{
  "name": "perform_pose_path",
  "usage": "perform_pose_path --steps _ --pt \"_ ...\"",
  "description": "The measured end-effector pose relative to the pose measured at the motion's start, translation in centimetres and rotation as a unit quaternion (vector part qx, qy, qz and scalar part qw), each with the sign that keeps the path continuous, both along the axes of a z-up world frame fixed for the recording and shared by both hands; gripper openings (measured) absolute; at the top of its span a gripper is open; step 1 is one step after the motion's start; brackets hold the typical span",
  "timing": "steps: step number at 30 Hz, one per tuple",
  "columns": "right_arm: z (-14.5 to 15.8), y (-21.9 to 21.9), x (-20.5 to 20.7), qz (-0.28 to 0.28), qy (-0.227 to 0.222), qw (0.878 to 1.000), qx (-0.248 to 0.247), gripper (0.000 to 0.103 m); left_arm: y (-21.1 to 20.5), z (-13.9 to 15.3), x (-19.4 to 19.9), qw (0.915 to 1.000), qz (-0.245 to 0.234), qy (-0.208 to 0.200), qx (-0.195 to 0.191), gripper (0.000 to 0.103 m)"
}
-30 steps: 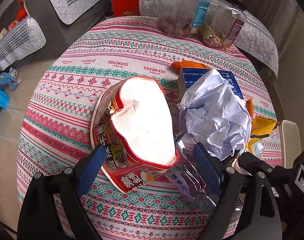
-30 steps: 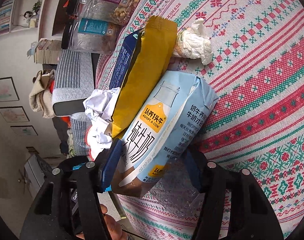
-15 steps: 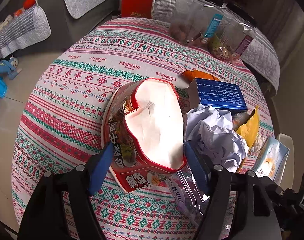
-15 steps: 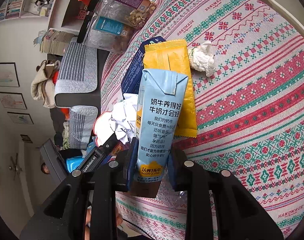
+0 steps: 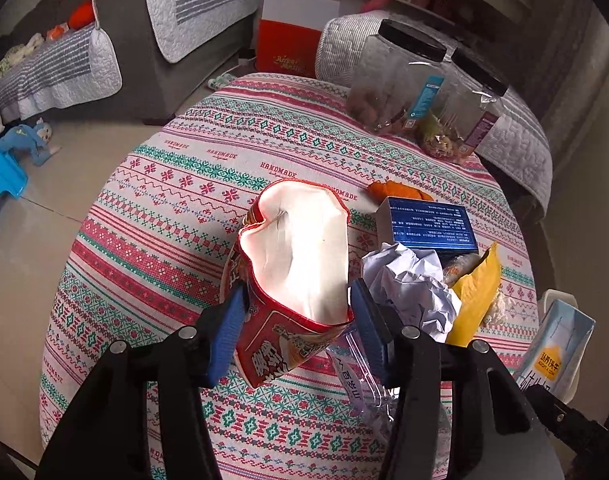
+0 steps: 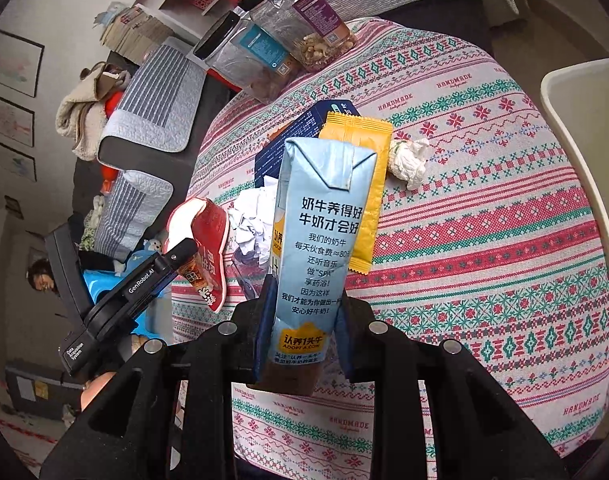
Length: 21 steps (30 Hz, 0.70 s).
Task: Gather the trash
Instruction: 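Lift the carton and noodle cup over the white bin and release both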
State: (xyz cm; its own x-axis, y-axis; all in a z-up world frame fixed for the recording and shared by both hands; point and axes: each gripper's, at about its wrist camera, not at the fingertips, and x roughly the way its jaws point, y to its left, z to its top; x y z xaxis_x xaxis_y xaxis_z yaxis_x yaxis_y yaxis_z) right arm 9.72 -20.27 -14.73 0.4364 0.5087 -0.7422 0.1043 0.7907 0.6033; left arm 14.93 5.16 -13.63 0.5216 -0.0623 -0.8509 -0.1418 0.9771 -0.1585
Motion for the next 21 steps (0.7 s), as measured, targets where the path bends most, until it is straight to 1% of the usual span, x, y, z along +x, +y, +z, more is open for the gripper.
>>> perform_pose_path --steps 4,8,11,14,17,21 --pt "1.6 0.5 -0.8 0.02 -0.027 0.998 -0.044 0.026 -0.1 2.4 -0.9 0.9993 0.004 -0.031 -0.021 0.052" --pt "3.2 1.1 -1.5 0.034 -0.056 0.993 -0.095 0.026 -0.4 4.4 -1.8 0.9975 0.01 -0.056 -0.043 0.052" --pt "4.1 1.2 -2.0 0.036 -0.071 0.988 -0.13 0.026 -1.1 5.5 -2.4 0.9948 0.002 -0.07 -0.074 0.052" --pt "5.1 1.1 -2.6 0.032 -0.092 0.979 -0.179 0.026 -2.6 6.4 -2.8 0.9923 -0.015 -0.079 -0.094 0.052" --pt "6.1 0.6 -2.9 0.022 -0.11 0.968 -0.222 0.026 -4.5 7.0 -3.1 0.9903 -0.037 -0.087 -0.102 0.052" --pt "7.0 -0.5 -3.4 0.003 -0.128 0.951 -0.282 0.026 -7.3 7.5 -3.6 0.9867 -0.067 -0.099 -0.111 0.052"
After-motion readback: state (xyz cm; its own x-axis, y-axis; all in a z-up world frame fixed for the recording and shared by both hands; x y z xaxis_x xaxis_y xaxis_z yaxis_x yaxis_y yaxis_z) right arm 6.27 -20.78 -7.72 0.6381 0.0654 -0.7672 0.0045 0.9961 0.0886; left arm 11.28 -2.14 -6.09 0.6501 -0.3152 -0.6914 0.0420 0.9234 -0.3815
